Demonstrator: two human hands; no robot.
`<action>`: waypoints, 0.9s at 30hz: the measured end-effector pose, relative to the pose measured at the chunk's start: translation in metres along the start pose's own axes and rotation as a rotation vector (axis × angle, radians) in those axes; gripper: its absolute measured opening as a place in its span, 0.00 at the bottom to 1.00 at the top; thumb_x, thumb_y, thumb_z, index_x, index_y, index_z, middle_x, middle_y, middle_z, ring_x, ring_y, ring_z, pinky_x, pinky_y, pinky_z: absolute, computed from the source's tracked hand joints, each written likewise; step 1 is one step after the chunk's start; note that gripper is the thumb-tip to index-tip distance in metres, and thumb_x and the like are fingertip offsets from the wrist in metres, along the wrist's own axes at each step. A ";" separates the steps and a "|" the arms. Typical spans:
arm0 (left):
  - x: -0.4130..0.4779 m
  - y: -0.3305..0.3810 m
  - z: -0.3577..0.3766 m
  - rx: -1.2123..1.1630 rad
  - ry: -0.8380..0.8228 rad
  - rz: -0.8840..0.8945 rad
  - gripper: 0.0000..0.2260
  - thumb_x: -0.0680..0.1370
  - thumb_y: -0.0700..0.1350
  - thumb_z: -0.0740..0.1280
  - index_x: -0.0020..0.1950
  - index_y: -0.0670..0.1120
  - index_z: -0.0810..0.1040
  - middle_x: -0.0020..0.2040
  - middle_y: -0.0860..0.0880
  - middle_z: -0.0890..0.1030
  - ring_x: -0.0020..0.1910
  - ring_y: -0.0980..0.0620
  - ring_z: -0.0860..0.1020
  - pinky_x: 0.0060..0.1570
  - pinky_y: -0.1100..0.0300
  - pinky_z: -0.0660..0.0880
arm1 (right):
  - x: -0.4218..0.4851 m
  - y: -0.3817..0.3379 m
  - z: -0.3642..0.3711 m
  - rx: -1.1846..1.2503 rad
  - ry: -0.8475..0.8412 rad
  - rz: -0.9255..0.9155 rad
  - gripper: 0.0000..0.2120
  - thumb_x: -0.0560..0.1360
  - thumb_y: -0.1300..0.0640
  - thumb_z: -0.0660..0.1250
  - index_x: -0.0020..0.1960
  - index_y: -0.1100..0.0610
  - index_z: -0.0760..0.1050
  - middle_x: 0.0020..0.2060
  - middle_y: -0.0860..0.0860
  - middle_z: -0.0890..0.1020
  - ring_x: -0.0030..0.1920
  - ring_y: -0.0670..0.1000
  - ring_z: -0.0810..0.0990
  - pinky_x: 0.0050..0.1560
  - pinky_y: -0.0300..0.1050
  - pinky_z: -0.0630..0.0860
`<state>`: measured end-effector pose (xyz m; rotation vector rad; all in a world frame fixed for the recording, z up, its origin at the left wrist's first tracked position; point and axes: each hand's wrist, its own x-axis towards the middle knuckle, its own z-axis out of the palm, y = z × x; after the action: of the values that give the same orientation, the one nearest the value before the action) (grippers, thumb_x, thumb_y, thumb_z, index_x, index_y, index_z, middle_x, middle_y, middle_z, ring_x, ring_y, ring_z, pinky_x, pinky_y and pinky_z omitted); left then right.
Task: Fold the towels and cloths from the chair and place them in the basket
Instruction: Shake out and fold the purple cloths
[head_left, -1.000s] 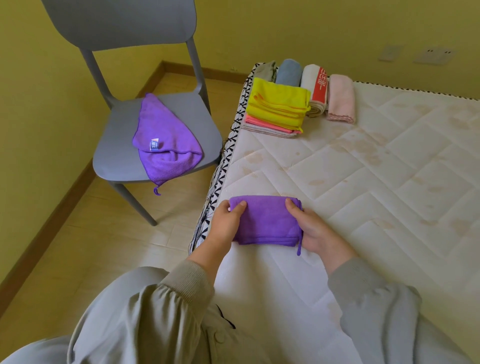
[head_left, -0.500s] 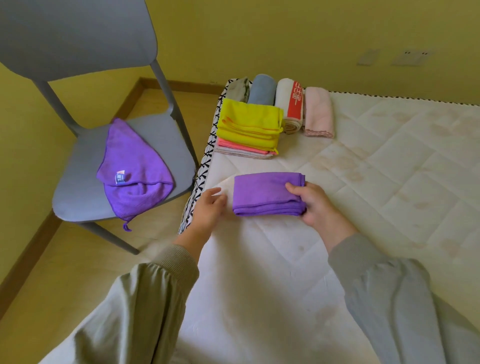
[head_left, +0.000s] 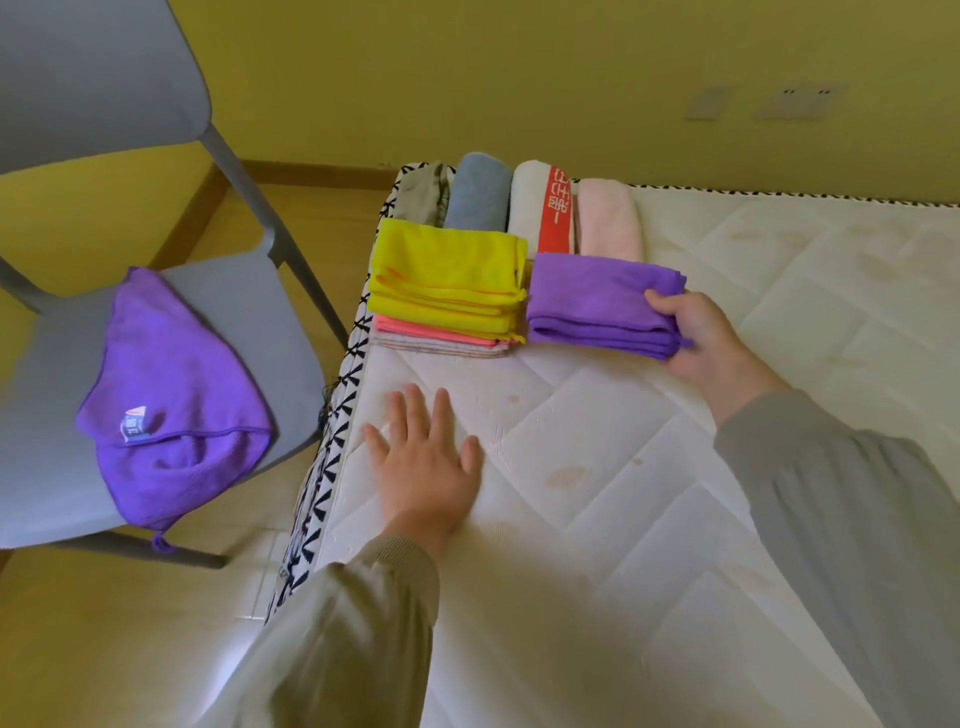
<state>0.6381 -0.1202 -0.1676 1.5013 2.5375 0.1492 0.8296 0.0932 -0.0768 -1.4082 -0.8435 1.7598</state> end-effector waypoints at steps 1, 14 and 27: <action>0.001 -0.001 0.000 0.004 0.012 0.003 0.30 0.78 0.60 0.46 0.78 0.51 0.47 0.79 0.44 0.46 0.77 0.45 0.41 0.72 0.38 0.42 | 0.008 0.007 -0.002 -0.006 0.007 0.048 0.08 0.79 0.65 0.59 0.53 0.58 0.74 0.38 0.54 0.85 0.36 0.52 0.84 0.37 0.47 0.82; 0.004 0.000 0.003 0.003 0.041 0.005 0.30 0.78 0.60 0.46 0.78 0.51 0.48 0.79 0.44 0.47 0.77 0.45 0.42 0.73 0.38 0.43 | 0.055 0.026 -0.003 -0.693 0.270 -0.303 0.12 0.73 0.58 0.70 0.53 0.62 0.79 0.48 0.57 0.82 0.48 0.56 0.80 0.46 0.44 0.74; 0.003 0.000 0.003 -0.012 0.040 0.003 0.30 0.78 0.60 0.46 0.78 0.51 0.49 0.79 0.44 0.48 0.77 0.45 0.42 0.72 0.39 0.42 | 0.013 0.108 0.026 -1.769 0.124 -0.720 0.30 0.76 0.44 0.43 0.75 0.53 0.61 0.74 0.55 0.62 0.74 0.57 0.59 0.72 0.61 0.53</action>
<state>0.6370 -0.1180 -0.1711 1.5131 2.5608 0.1961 0.7876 0.0453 -0.1693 -1.6165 -2.6434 0.0213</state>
